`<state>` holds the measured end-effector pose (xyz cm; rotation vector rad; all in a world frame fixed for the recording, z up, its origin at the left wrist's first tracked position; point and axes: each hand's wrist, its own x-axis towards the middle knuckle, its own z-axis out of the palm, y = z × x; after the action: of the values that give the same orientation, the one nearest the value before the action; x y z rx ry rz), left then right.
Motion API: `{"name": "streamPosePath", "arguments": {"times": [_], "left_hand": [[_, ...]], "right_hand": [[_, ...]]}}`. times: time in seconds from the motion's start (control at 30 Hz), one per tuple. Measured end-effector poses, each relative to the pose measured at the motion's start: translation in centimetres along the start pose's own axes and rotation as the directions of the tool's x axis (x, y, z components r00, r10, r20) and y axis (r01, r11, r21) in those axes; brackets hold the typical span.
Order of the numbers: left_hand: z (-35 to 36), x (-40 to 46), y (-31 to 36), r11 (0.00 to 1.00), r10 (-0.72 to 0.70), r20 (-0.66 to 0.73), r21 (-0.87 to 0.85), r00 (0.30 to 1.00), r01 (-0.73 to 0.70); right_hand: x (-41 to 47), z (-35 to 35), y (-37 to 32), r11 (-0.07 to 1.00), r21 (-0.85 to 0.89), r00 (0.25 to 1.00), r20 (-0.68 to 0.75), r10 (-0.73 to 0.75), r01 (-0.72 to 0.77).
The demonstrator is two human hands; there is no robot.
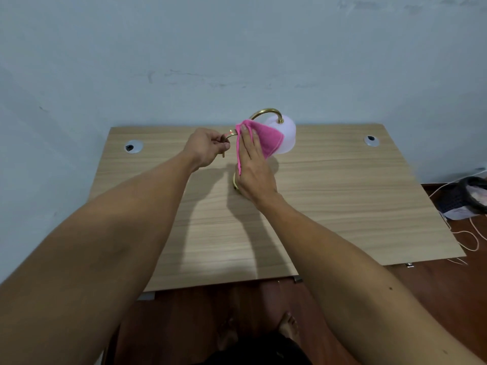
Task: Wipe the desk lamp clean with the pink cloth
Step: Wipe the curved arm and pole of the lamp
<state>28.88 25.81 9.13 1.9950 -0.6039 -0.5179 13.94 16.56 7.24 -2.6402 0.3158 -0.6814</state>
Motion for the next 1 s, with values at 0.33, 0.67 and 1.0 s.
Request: {"name": "streamPosePath", "arguments": {"times": [0.33, 0.67, 1.0], "left_hand": [[-0.2, -0.2, 0.5, 1.000, -0.018, 0.033, -0.001, 0.999, 0.018], [-0.3, -0.3, 0.8, 1.000, -0.016, 0.033, -0.003, 0.999, 0.016], [-0.2, -0.5, 0.4, 1.000, 0.003, 0.012, 0.004, 1.000, -0.003]], "right_hand": [[-1.8, -1.5, -0.9, 0.818, 0.467, 0.885, -0.142, 0.443, -0.335], [2.3, -0.5, -3.5, 0.788, 0.568, 0.920, -0.129, 0.371, -0.238], [-2.1, 0.6, -0.4, 0.739, 0.460, 0.854, 0.096, 0.511, -0.493]]}}
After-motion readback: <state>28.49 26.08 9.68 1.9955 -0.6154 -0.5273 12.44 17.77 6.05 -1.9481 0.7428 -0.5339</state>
